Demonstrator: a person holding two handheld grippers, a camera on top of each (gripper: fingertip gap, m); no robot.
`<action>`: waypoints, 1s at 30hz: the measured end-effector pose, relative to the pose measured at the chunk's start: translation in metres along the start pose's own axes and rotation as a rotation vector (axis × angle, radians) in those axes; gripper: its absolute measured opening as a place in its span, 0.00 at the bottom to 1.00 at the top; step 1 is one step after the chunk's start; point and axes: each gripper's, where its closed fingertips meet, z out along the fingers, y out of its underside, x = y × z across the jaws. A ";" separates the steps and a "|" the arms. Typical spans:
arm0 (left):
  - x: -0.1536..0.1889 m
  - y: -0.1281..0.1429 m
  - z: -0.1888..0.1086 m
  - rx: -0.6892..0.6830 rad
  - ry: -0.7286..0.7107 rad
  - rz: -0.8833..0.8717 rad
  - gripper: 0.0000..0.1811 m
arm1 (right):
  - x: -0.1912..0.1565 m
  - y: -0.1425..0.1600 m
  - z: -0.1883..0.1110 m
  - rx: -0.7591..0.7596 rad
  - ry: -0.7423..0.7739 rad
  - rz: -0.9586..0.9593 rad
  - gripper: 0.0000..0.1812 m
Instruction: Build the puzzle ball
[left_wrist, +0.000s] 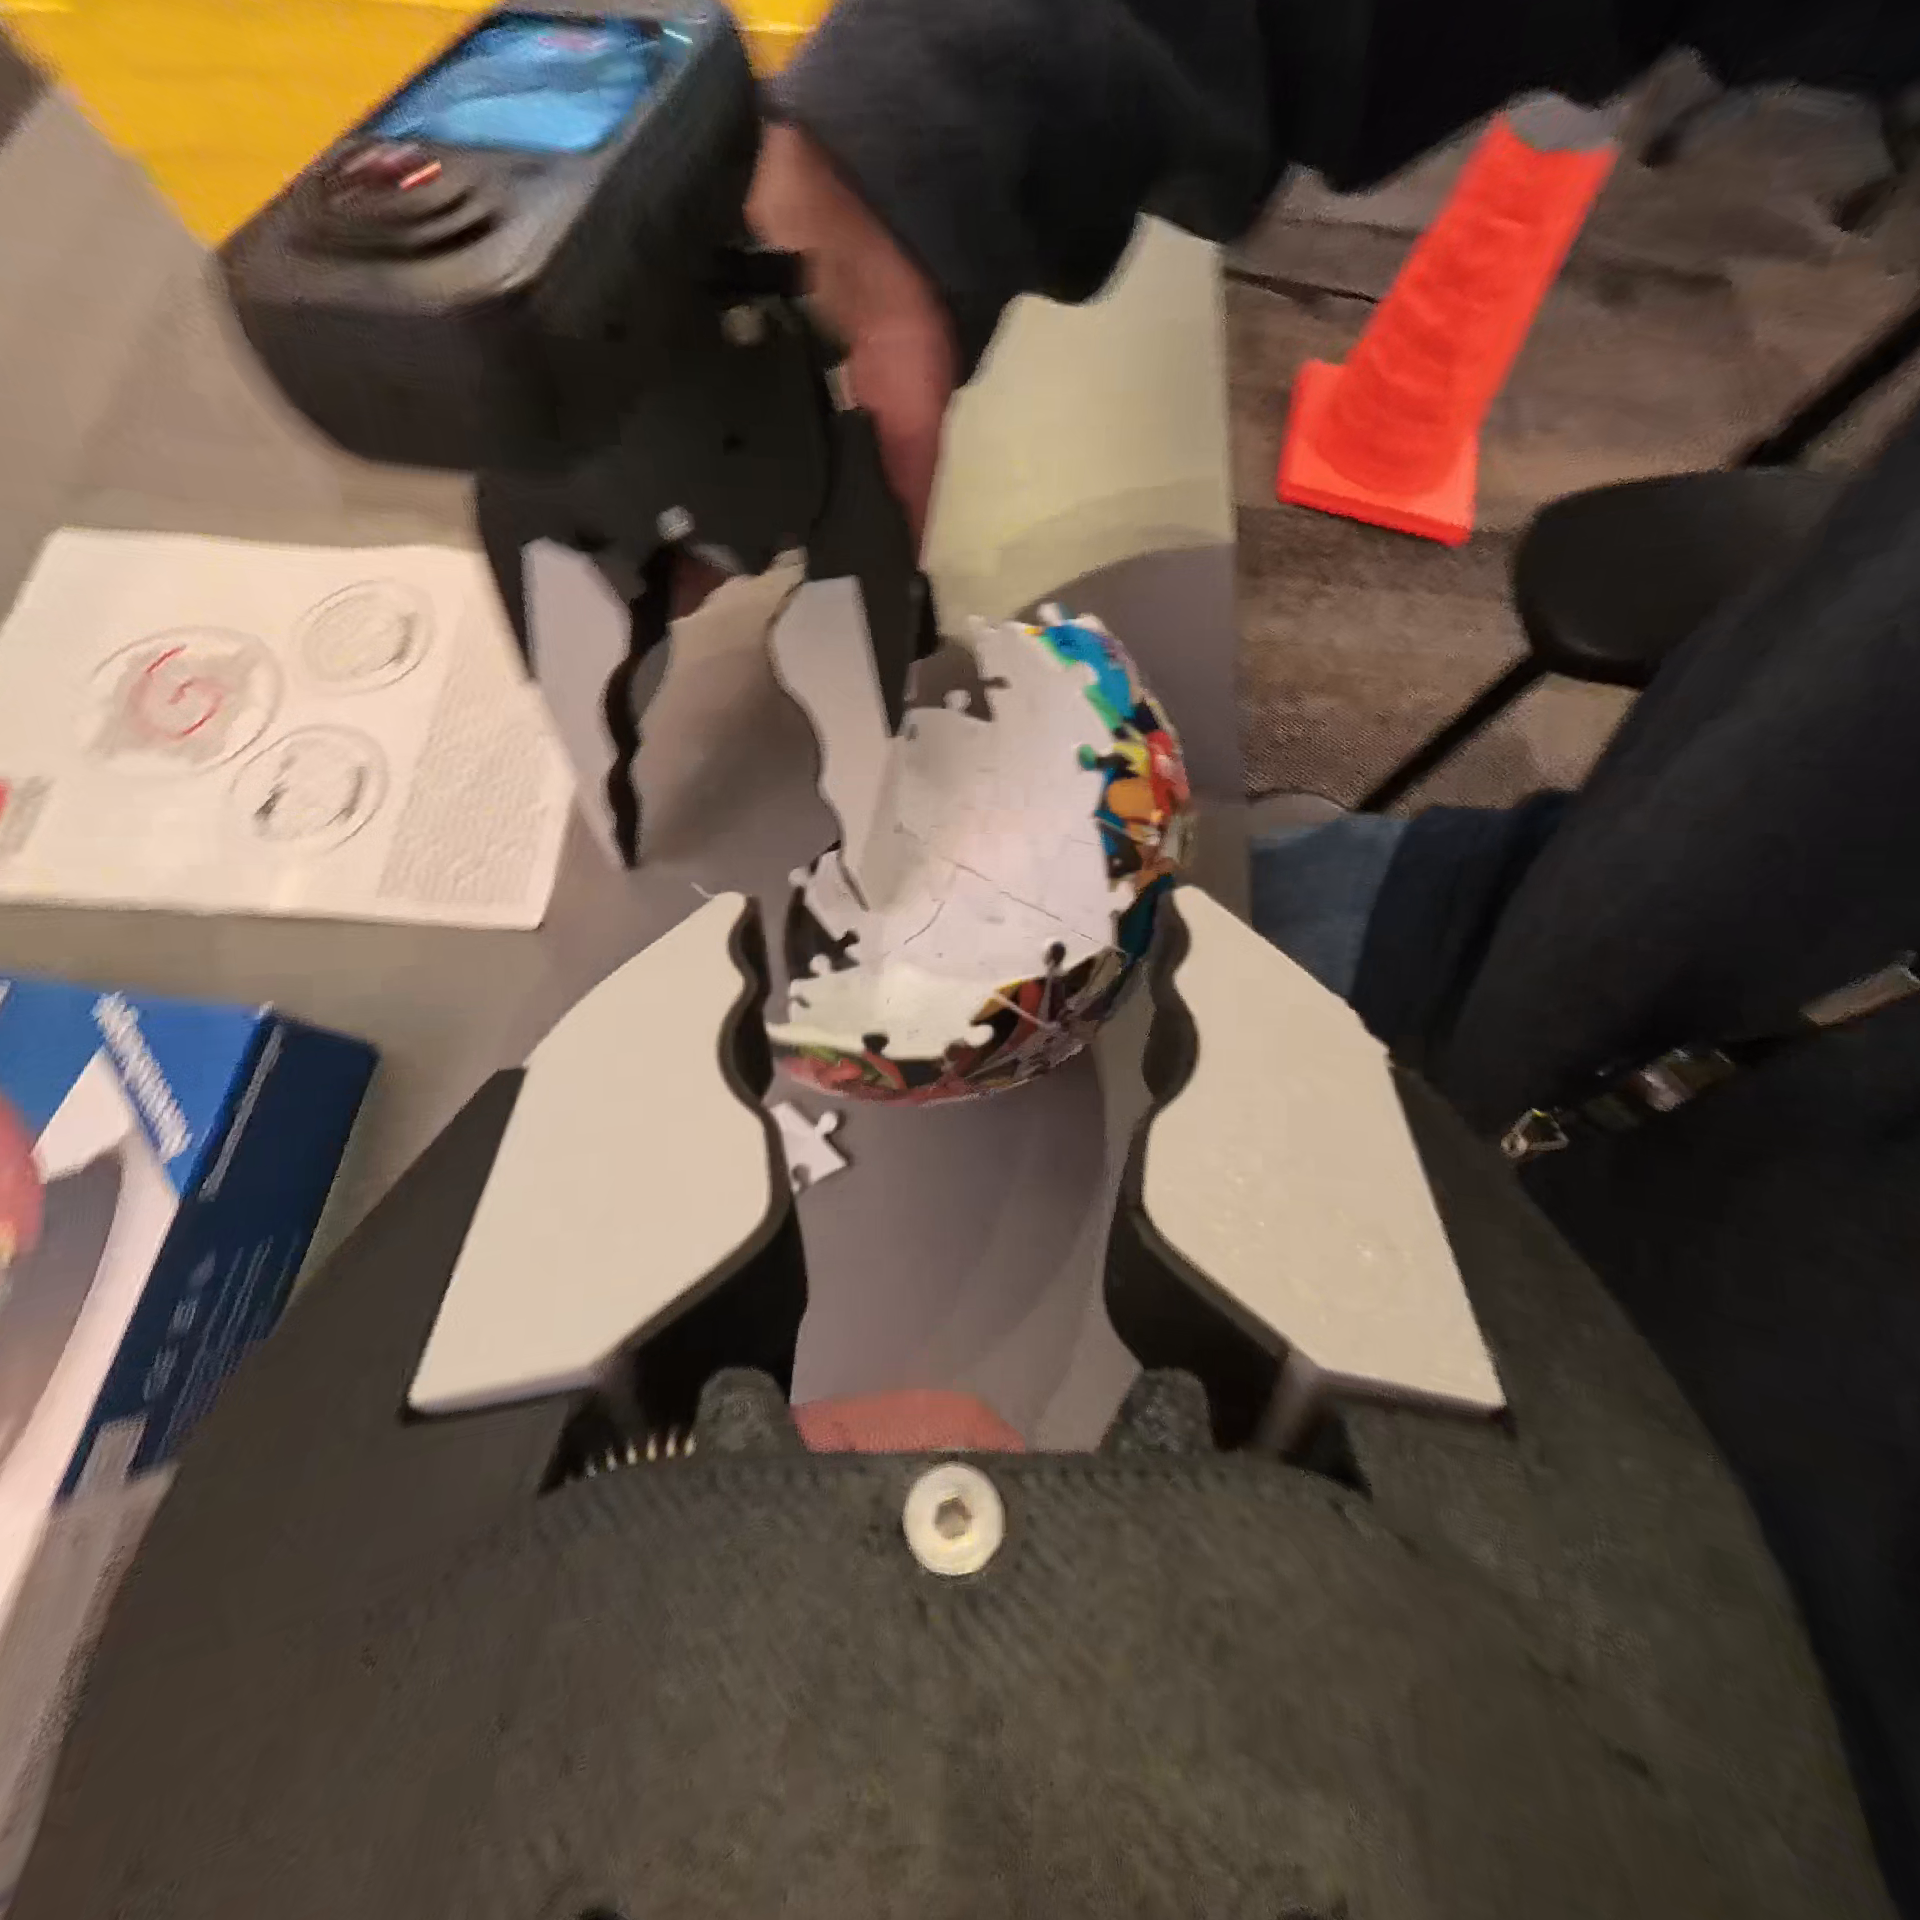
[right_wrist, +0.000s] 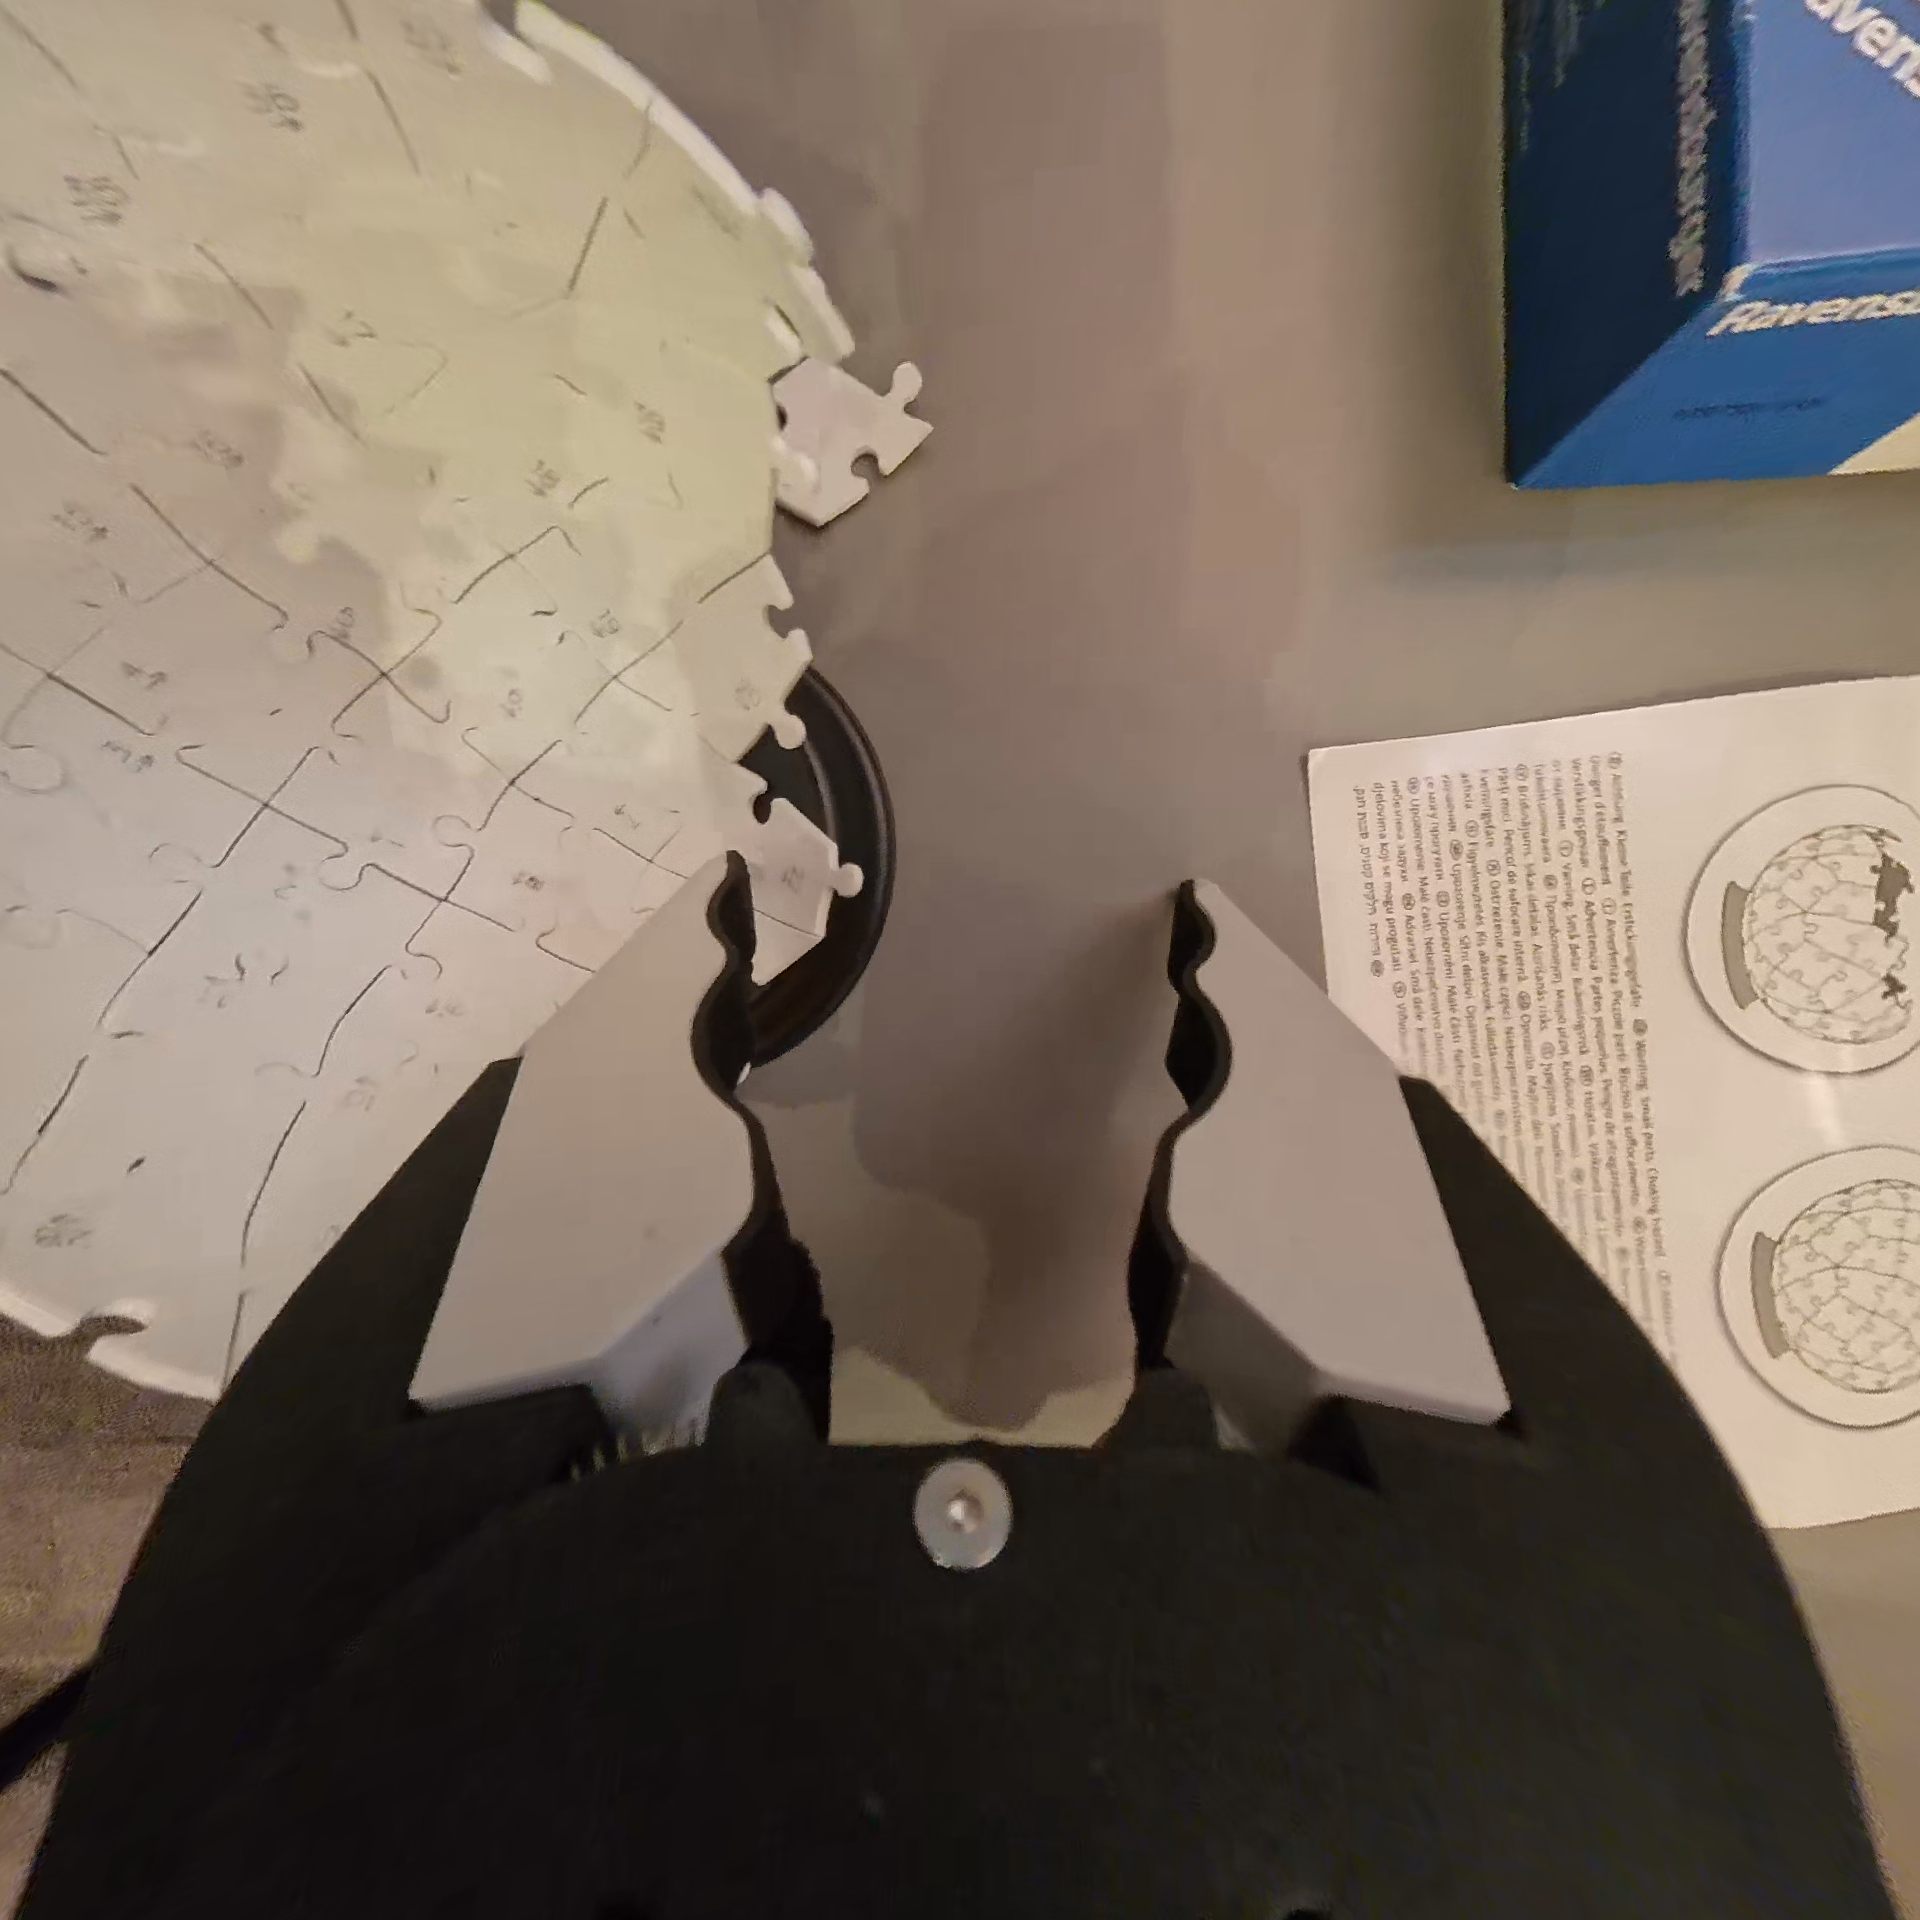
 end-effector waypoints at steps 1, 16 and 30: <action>-0.006 0.004 -0.003 0.011 -0.050 -0.033 0.41 | 0.000 -0.001 0.000 0.011 0.013 0.024 0.42; -0.034 0.042 0.017 0.091 -0.334 -0.326 0.71 | 0.009 -0.012 0.000 0.126 0.261 0.351 0.17; -0.045 0.042 0.027 0.134 -0.359 -0.215 0.62 | 0.013 -0.010 -0.001 0.193 0.189 0.482 0.18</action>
